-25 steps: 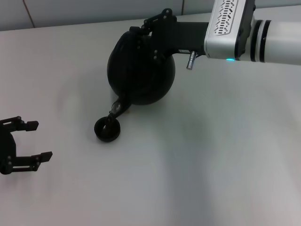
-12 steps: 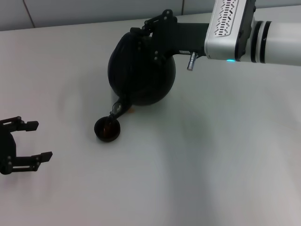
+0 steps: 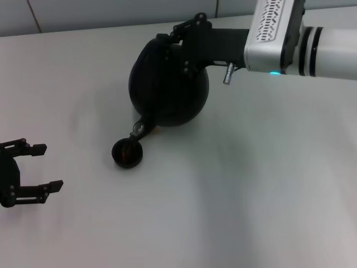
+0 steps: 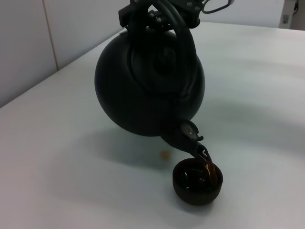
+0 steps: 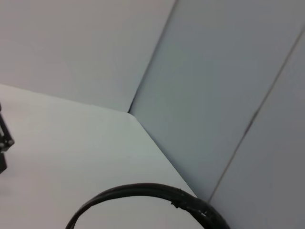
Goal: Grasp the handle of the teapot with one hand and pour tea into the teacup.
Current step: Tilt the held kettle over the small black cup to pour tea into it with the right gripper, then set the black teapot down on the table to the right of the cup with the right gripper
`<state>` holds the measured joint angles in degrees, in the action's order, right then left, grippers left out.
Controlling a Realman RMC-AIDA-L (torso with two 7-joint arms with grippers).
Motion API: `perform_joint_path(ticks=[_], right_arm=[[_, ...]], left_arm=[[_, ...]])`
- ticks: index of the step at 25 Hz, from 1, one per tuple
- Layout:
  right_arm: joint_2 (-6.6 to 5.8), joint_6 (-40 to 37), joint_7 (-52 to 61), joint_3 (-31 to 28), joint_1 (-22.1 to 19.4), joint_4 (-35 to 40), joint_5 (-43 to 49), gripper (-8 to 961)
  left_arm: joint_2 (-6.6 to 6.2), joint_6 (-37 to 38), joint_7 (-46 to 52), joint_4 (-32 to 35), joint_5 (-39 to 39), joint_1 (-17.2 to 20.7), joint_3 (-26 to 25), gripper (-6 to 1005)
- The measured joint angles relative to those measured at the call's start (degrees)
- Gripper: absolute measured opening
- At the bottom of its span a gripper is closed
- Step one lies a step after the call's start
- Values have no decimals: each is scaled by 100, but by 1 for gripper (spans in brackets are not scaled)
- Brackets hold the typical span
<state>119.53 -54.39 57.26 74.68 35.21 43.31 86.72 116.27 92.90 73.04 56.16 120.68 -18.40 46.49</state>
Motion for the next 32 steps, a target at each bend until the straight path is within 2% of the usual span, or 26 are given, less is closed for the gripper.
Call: perform_joint_path(ticks=[14, 18, 25, 32], right_arm=[[-4, 17, 128, -78, -415, -452, -1071, 138], [-10, 18, 127, -380, -560, -644, -1572, 137], [-14, -40, 113, -866, -833, -890, -1740, 137], [-16, 39, 153, -976, -832, -1223, -1744, 138]], left_arm=[[0, 0, -2, 40, 0, 7, 0, 847], [0, 0, -3, 43, 0, -8, 0, 846], [5, 0, -5, 49, 0, -7, 0, 846], [9, 0, -10, 53, 0, -14, 0, 846]])
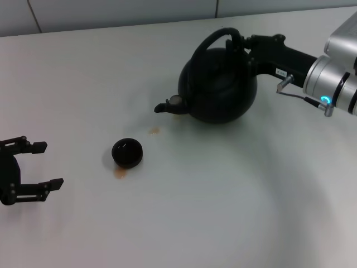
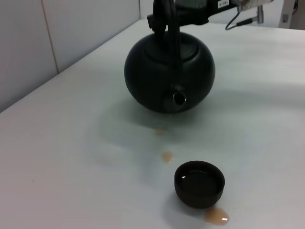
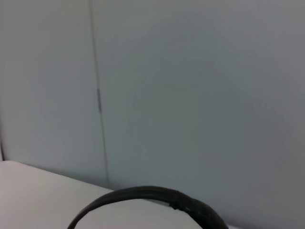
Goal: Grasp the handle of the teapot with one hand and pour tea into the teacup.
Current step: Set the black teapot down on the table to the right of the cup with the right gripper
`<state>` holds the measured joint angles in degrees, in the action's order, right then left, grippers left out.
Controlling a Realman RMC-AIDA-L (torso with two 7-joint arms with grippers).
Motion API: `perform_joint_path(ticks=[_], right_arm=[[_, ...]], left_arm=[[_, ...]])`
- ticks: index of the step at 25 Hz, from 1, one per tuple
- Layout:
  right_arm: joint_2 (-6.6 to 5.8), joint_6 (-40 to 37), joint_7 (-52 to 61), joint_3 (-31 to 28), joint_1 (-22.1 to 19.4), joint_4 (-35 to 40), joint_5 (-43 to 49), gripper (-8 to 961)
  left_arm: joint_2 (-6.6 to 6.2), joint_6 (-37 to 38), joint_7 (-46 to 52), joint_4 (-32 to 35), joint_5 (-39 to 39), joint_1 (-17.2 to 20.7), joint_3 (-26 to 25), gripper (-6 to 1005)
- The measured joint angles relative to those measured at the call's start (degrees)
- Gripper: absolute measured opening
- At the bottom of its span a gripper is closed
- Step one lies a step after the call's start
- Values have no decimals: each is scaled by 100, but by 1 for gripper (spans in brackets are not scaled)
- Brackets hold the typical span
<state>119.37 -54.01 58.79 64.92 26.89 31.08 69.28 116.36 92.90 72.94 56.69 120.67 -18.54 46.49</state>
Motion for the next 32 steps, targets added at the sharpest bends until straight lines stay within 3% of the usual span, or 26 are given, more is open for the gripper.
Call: perform_joint_path(ticks=[21, 32], right_arm=[[-20, 94, 54, -226, 76, -297, 8, 166], [-19, 218, 73, -231, 116, -247, 5, 415]], left_arm=[[-6, 0, -9, 9, 0, -27, 10, 846], [-8, 0, -8, 72, 0, -36, 0, 847]])
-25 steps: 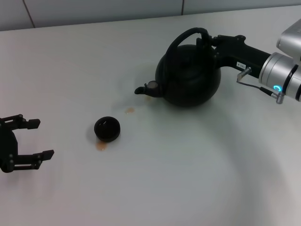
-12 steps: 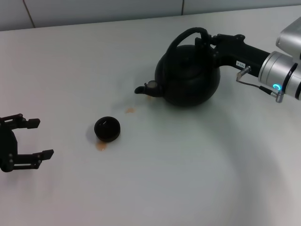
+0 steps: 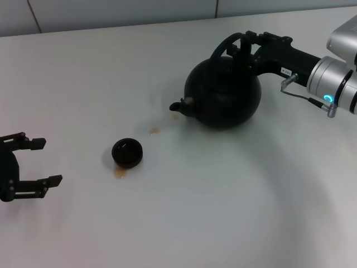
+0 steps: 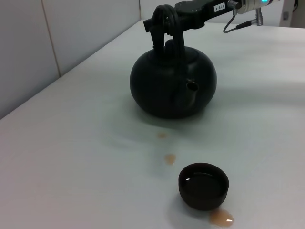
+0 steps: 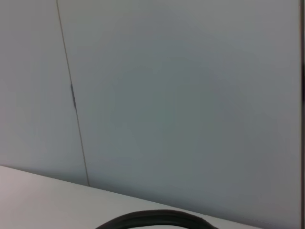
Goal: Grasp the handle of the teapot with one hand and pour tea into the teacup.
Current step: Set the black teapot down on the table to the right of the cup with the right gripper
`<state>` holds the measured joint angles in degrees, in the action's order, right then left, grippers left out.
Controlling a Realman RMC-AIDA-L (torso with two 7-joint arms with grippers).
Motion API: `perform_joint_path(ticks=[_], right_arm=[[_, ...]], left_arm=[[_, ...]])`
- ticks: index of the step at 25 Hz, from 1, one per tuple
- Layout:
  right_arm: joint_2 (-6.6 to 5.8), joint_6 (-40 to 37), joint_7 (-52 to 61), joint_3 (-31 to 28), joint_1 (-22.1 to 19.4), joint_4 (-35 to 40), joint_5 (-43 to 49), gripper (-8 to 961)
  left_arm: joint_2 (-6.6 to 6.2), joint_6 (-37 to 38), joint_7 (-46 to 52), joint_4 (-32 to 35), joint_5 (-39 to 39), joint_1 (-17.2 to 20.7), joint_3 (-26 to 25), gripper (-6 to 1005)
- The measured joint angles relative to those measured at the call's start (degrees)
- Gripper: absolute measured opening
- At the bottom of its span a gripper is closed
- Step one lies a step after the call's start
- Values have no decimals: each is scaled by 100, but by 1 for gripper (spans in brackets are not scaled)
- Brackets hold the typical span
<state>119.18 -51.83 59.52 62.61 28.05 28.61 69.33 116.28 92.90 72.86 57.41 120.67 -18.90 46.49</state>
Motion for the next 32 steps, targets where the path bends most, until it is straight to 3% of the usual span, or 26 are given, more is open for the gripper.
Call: perform_joint_path(ticks=[5, 12, 21, 32], right_arm=[[0, -18, -9, -5, -15, 4, 0, 584], [12, -430, -161, -12, -249, 54, -30, 584], [17, -1483, -772, -68, -959, 81, -894, 584], [-49, -3124, -775, -153, -1086, 102, -520, 585]], left_arm=[[12, 0, 0, 49, 0, -7, 0, 847], [40, -2, 0, 69, -30, -9, -1, 847], [107, -26, 31, 69, -56, -9, -103, 847], [101, 811, 54, 38, -689, -15, -267, 847]])
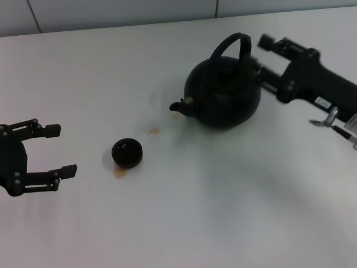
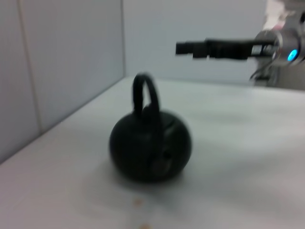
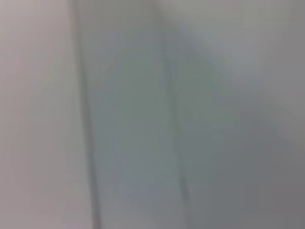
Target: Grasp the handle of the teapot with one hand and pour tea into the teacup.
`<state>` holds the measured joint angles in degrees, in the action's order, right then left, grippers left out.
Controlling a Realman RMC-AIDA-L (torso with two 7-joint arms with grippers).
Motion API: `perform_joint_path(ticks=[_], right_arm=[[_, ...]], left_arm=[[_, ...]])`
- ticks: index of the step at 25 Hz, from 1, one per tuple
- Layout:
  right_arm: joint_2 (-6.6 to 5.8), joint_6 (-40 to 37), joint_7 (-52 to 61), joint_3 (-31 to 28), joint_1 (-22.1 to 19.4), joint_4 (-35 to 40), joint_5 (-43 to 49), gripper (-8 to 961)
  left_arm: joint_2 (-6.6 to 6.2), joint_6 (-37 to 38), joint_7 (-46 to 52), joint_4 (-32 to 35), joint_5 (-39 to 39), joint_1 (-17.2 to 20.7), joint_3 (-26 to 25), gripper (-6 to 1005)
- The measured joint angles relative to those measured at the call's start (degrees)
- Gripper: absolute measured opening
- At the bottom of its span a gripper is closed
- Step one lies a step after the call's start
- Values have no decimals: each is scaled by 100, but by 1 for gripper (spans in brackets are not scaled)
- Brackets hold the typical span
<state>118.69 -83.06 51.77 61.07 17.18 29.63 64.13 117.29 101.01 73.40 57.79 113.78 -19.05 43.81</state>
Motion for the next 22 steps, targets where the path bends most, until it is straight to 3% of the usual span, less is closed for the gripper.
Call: perform_joint_path(ticks=[7, 14, 22], right_arm=[[-15, -747, 124, 51, 358, 158, 1139, 585], [20, -859, 539, 80, 849, 174, 2028, 585], [23, -889, 728, 80, 948, 228, 2223, 584]], left_arm=[[48, 650, 16, -25, -373, 51, -43, 847], [39, 829, 17, -346, -556, 47, -42, 847], [26, 834, -9, -410, -571, 26, -83, 847]])
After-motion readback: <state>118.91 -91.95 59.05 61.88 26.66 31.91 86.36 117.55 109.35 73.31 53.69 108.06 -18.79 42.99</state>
